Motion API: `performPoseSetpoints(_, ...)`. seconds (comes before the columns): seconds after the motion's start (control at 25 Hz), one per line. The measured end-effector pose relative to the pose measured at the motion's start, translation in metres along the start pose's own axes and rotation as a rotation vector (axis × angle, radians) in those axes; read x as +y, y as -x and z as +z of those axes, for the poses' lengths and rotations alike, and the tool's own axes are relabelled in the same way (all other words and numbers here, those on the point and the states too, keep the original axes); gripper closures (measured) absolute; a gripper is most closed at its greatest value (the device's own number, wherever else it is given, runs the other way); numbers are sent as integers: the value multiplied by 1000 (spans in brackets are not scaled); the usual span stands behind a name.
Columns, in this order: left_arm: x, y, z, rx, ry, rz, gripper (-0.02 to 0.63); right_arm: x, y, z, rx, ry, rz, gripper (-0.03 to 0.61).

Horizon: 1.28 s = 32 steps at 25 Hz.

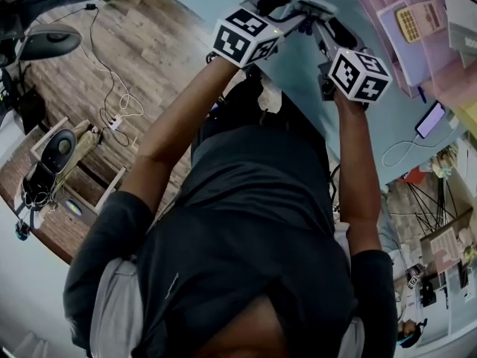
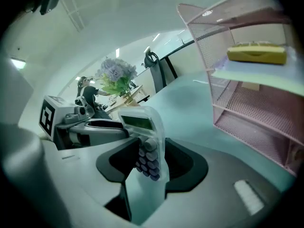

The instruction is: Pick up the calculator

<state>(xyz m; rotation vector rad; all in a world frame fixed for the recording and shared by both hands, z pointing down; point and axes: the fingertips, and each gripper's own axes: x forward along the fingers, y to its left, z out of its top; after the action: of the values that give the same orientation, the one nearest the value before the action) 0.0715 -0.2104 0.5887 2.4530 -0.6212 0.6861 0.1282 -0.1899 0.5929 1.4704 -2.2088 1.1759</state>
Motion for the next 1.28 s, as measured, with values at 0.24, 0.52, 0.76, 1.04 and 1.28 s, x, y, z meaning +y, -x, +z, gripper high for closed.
performPoseSetpoints(0.24,-5,21,21,-45,-25,-4,390,20,13,20,-41,51,-10,411)
performPoseSetpoints(0.52,-16,47,50,-106,-73,-23,397,42,33,42,-104,78,-21,411)
performPoseSetpoints(0.76,-24,75,74,-167,-107,-30,400,67,51,64,-173,130,-40,411)
performPoseSetpoints(1.04,-36,107,95,-237,-148,-34,400,96,72,83,-238,188,-51,411)
performPoseSetpoints(1.28,-48,138,113,-301,-200,-41,402,125,93,99,-289,246,-57,411)
